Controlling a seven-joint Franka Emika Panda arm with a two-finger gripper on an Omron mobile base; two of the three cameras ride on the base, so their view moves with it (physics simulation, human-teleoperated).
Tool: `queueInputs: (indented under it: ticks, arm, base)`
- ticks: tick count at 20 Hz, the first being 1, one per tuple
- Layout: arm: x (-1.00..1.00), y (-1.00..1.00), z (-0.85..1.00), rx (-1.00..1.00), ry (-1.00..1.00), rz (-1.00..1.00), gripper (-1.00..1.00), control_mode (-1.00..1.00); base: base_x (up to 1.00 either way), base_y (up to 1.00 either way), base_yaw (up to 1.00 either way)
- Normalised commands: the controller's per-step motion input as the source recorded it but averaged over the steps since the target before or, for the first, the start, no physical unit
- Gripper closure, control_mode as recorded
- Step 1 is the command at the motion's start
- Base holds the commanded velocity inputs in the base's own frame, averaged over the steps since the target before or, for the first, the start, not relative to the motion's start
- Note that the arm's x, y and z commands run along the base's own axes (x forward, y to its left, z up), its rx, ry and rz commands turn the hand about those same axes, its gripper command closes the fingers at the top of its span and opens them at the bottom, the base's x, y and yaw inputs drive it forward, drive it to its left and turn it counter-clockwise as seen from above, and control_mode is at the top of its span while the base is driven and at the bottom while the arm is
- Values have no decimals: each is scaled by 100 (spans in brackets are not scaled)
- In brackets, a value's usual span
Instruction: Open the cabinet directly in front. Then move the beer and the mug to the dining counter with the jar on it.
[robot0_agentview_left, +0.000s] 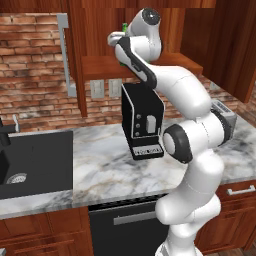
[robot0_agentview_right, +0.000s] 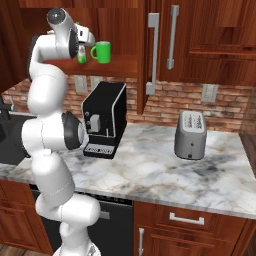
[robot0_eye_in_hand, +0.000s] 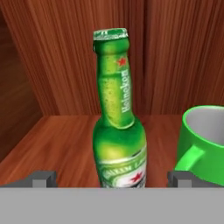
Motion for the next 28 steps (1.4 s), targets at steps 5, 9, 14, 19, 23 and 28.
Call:
queueInputs:
  ticks: [5,9,14,19,23,28]
  arm:
    - [21,0,0,0,0,0,-100,-100]
    - [21,0,0,0,0,0,-100,-100]
    - [24,0,0,0,0,0,-100,-100]
    - [19,0,0,0,0,0,-100,-100]
    - [9,0,0,0,0,0,-100,-100]
    - [1,0,0,0,0,0,100,-100]
  base:
    - [0,0,0]
    - [0,0,0]
    - [0,0,0]
    - [0,0,0]
    - [0,0,0]
    - [0,0,0]
